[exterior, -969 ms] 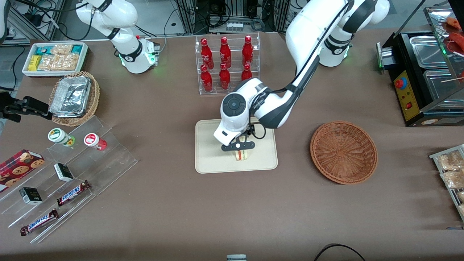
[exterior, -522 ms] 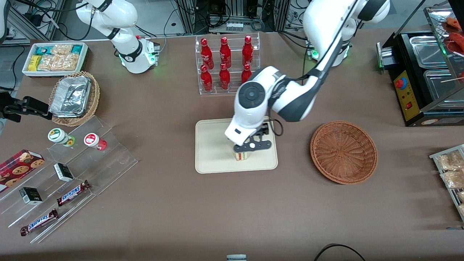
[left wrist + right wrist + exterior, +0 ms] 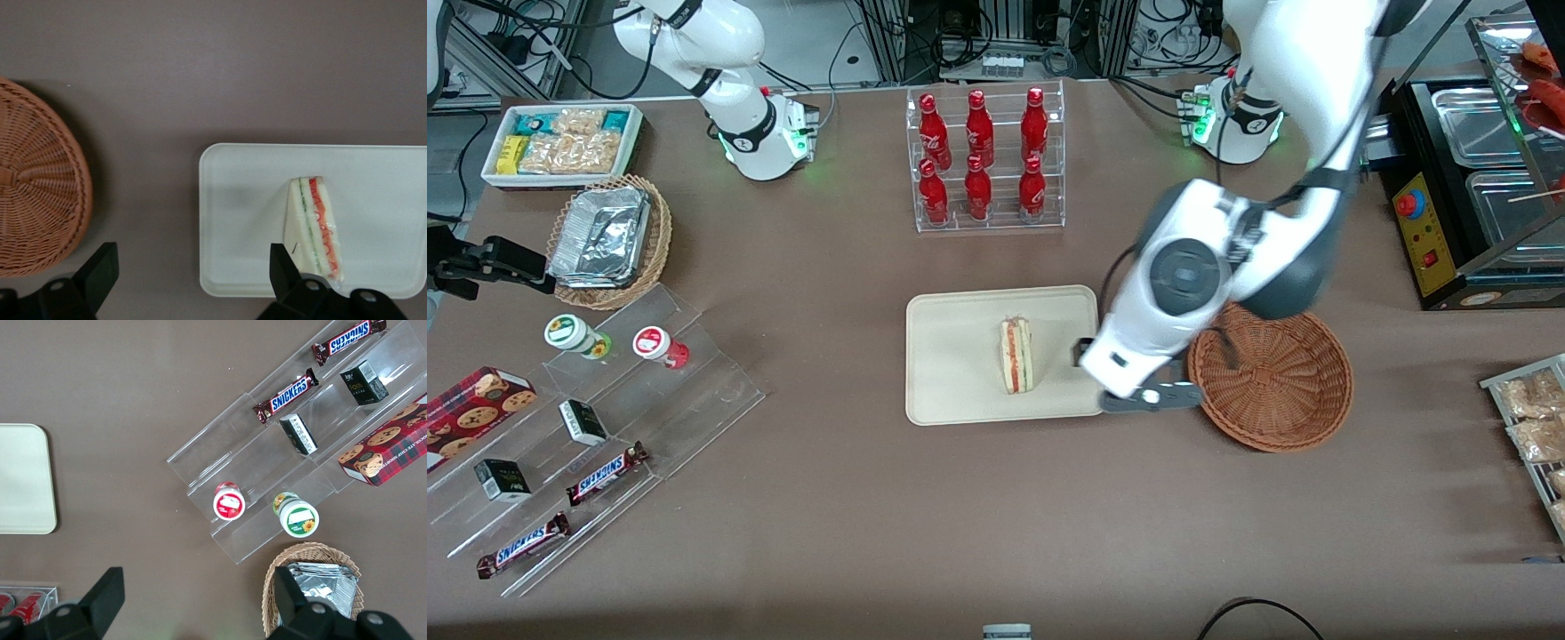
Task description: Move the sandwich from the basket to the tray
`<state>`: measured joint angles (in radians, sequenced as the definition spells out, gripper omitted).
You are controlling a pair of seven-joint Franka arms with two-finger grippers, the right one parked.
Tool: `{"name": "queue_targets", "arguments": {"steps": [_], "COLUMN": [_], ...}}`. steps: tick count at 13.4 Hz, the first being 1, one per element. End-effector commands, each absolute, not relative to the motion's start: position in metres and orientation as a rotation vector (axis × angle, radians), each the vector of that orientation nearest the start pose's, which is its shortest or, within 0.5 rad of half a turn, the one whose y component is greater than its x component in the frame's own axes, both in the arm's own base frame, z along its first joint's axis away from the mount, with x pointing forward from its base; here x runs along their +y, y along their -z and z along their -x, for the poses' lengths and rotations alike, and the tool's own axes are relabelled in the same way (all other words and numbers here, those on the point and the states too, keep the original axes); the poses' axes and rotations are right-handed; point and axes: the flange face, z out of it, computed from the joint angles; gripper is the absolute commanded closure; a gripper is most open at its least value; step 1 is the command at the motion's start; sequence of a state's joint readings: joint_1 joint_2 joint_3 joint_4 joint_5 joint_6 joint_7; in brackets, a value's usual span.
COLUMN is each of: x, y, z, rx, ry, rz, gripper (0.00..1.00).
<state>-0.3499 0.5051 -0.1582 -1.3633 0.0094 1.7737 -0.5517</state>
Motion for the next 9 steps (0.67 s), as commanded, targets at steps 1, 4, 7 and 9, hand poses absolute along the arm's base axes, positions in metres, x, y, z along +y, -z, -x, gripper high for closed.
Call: {"name": "queue_targets", "arguments": {"steps": [1, 4, 7, 9], "x": [-0.261, -0.212, -0.161, -0.129], "y": [-0.446, -0.461, -0.482, -0.497], "z": [-0.617, -0.624, -0.621, -0.614], "rx": [-0.014, -0.098, -0.030, -0.024], "ry": [-0.250, -0.267, -0.292, -0.276], "rz": [3.169, 3.163, 3.160, 3.164], "gripper": [0.00, 0.00, 0.00, 0.00]}}
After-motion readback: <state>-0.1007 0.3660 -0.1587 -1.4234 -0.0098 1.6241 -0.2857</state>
